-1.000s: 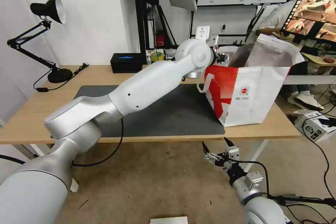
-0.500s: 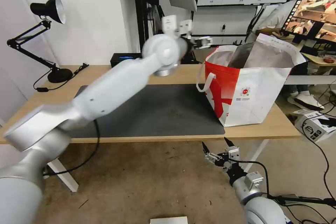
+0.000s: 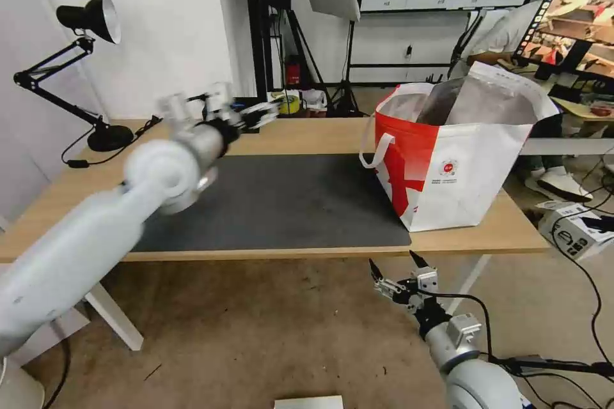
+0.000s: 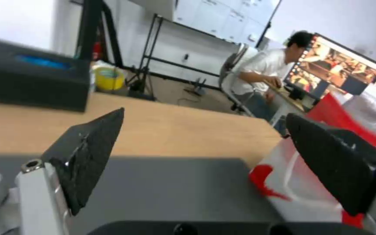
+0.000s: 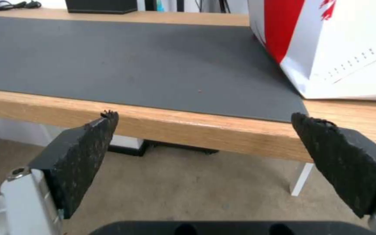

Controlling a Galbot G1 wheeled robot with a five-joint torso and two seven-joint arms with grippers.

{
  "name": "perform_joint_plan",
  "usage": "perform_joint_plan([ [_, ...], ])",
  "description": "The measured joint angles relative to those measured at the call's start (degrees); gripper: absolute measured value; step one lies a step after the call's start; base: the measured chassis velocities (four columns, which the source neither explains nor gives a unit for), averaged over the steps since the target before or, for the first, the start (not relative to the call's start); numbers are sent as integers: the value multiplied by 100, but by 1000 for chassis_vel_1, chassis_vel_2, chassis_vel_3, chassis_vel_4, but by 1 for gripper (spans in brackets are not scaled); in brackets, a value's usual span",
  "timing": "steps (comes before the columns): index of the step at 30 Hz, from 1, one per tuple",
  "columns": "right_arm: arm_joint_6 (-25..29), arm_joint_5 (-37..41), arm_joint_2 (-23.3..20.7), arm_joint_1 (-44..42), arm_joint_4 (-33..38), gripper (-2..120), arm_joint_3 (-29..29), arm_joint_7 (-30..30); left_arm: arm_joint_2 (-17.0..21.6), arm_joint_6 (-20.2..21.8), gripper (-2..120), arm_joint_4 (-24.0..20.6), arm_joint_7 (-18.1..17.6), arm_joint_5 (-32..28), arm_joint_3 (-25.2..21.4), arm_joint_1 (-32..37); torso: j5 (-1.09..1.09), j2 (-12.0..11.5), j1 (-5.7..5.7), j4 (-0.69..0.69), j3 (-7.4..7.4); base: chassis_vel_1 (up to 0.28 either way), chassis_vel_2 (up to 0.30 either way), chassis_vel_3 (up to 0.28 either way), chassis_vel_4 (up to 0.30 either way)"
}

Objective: Pick up the trash from the table and place it into the takeout bag.

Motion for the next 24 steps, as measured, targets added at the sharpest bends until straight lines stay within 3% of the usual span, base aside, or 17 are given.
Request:
perform_joint_plan([
  [2, 0, 0, 0, 0, 0, 100, 0, 1, 79, -159, 100, -228, 139, 361, -548, 820, 2, 0, 0, -1, 0, 0, 0, 0, 0],
  [3, 0, 0, 0, 0, 0, 100, 0, 1, 79, -159, 100, -228, 139, 361, -548, 820, 2, 0, 0, -1, 0, 0, 0, 0, 0],
  [6, 0, 0, 0, 0, -1, 100, 0, 0, 55, -329, 100, -493, 311, 703, -1261, 1858, -1, 0, 0, -1, 1, 0, 0, 0, 0],
  [7, 0, 0, 0, 0, -1, 100, 0, 0, 55, -329, 100, -493, 311, 703, -1261, 1858, -1, 0, 0, -1, 1, 0, 0, 0, 0],
  [9, 0, 0, 0, 0, -1, 100, 0, 0, -39, -401, 100, -664, 487, 1045, -1868, 2533, 2, 0, 0, -1, 0, 0, 0, 0, 0],
  [11, 0, 0, 0, 0, 0, 100, 0, 0, -82, -414, 100, -702, 562, 1194, -2077, 2744, 2, 0, 0, -1, 0, 0, 0, 0, 0],
  [13, 0, 0, 0, 0, 0, 100, 0, 0, -208, -507, 100, -766, 911, 1689, -2586, 3316, 2, 0, 0, 0, 0, 0, 0, 0, 0],
  [15, 0, 0, 0, 0, 0, 100, 0, 0, -217, -525, 100, -768, 944, 1733, -2617, 3358, 2, 0, 0, 0, 0, 0, 0, 0, 0],
  [18, 0, 0, 0, 0, 0, 100, 0, 0, -384, -970, 100, -772, 1758, 2508, -3115, 4181, 3, 0, 0, -2, 0, 0, 0, 0, 0],
  [19, 0, 0, 0, 0, 0, 100, 0, 0, -384, -970, 100, -772, 1758, 2508, -3115, 4181, 3, 0, 0, -2, 0, 0, 0, 0, 0],
  [22, 0, 0, 0, 0, 0, 100, 0, 0, -729, -1437, 100, -717, 2364, 3058, -3553, 4945, 2, 0, -1, -1, 0, 0, 0, 0, 0],
  [24, 0, 0, 0, 0, 0, 100, 0, 0, -826, -1609, 100, -663, 2515, 3229, -3649, 5111, 2, 0, 0, -1, 0, 0, 0, 0, 0],
])
